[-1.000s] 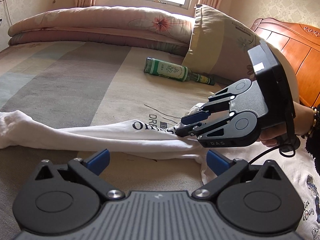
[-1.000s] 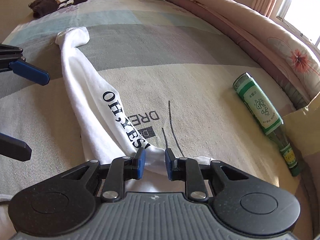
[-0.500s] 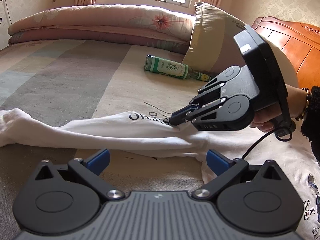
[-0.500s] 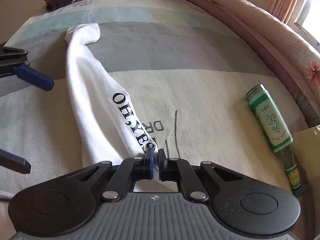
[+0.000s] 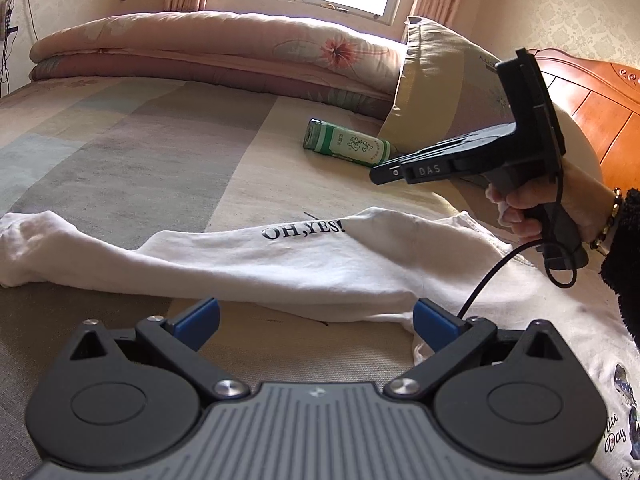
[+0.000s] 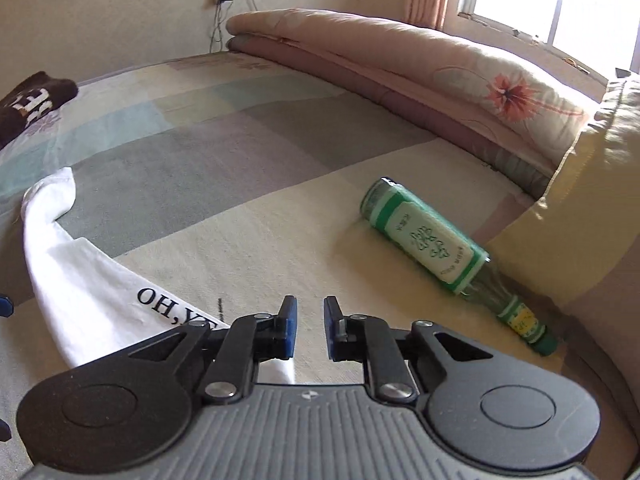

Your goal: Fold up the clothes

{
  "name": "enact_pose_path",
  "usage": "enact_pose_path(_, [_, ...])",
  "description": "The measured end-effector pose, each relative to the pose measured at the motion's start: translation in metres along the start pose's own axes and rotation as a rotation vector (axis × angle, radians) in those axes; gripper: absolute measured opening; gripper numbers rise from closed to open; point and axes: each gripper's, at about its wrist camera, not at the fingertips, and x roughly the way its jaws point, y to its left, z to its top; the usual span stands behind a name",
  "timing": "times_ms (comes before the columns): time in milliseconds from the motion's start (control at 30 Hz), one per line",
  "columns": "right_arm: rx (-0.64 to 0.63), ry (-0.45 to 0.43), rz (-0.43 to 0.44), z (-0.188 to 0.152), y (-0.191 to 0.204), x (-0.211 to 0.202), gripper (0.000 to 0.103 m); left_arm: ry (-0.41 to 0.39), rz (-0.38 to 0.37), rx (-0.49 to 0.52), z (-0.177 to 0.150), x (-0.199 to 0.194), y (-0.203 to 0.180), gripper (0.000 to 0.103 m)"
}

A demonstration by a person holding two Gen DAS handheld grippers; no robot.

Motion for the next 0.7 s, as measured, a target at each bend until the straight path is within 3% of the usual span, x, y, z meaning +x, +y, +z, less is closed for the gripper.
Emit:
enact_pose_path(100, [-0.018,0.041,-0.036,-0.012,-0.011,-0.004,0.029,0.000,-0.004,-0.005,0.000,0.000,0.001,0.102])
enact_pose_path(167, [-0.048,0.076,-0.054,-0.024,-0.014,-0.003,0.030,0.000,-0.005,-0.005,0.001,0.000,0.001,0.102])
enact_pose_path(233, [-0.089,0.100,-0.067,-0.036,-0.015,-0.002,0.038,-0.001,-0.005,-0.006,0.001,0.000,0.001,0.102])
enact_pose_path(300, [-0.131,0.124,-0.080,-0.048,-0.016,-0.001,0.052,0.002,-0.005,-0.003,0.000,0.001,0.000,0.102])
enact_pose_path(567, [-0.213,0.152,-0.045,-0.063,-0.018,0.007,0.054,0.021,-0.004,0.019,-0.001,0.007,-0.007,0.102])
enact_pose_path(633, [-0.176,0.166,-0.002,-0.061,-0.023,0.009,0.049,0.027,-0.006,0.026,-0.002,0.009,-0.008,0.102])
enact_pose_path(667, [-0.153,0.173,0.025,-0.060,-0.024,0.009,0.031,0.029,-0.005,0.029,-0.002,0.009,-0.009,0.102])
enact_pose_path(700, [-0.150,0.176,0.038,-0.059,-0.023,0.009,0.005,0.031,-0.004,0.032,-0.003,0.010,-0.010,0.102])
